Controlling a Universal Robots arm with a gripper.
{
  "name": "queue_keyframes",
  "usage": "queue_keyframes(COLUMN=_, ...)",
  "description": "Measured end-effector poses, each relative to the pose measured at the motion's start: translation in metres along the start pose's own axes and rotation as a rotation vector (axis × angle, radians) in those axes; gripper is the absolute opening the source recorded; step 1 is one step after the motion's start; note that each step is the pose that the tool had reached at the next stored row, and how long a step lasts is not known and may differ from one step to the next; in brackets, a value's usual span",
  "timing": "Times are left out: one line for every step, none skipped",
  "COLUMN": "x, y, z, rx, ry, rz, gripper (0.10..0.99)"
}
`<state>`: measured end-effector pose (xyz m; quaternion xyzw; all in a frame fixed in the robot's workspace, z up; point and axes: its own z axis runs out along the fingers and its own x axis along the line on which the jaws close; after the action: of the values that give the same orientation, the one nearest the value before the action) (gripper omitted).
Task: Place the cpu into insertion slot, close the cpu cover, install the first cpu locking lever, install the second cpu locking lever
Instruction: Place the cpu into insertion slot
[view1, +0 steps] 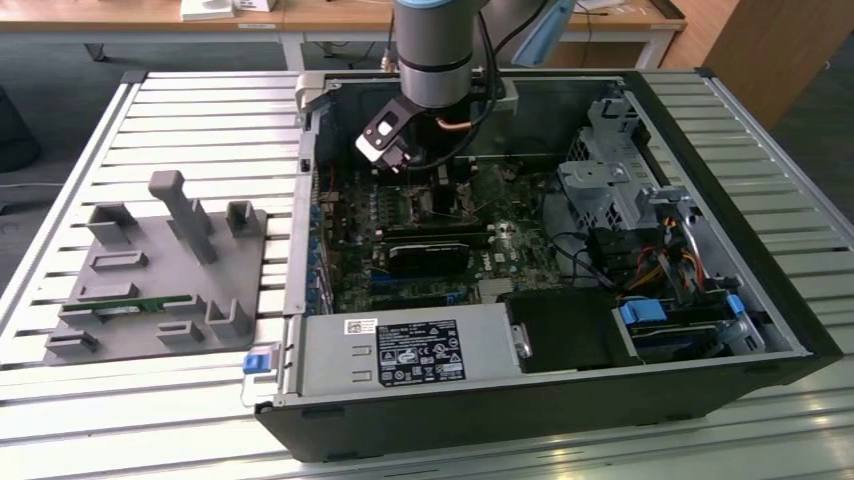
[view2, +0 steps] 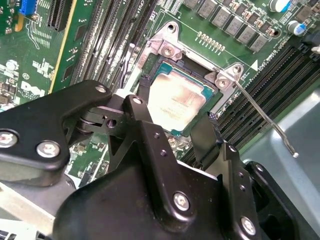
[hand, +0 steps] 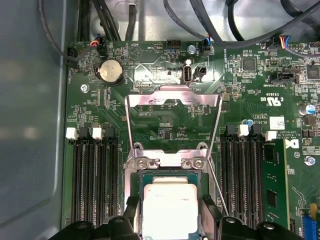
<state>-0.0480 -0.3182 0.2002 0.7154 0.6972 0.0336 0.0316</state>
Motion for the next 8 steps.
queue_keyframes(x=0.0, y=0.0001, z=-0.0008, rx=0.0, ry=-0.0001, rz=0.0, gripper=0.6)
queue_keyframes(x=0.0, y=0.0001, z=-0.0014, rx=0.0, ry=0.0, rz=0.0, gripper=0.6)
queue_keyframes(x=0.0, y=0.0002, z=-0.0019, rx=0.0, ry=0.0, rz=0.0, gripper=0.6)
queue_keyframes(x=0.0, y=0.0002, z=-0.0024, rx=0.0, ry=-0.0001, rz=0.0, gripper=0.6)
queue_keyframes(x=0.0, y=0.0003, z=-0.0029, rx=0.0, ry=-0.0001, rz=0.0, gripper=0.6)
queue_keyframes(x=0.0, y=0.0003, z=-0.0033, rx=0.0, ry=0.0, rz=0.0, gripper=0.584)
queue_keyframes(x=0.0, y=0.0004, z=-0.0036, rx=0.0, ry=0.0, rz=0.0, gripper=0.525)
queue_keyframes(x=0.0001, y=0.0004, z=-0.0037, rx=0.0, ry=0.0001, rz=0.0, gripper=0.525)
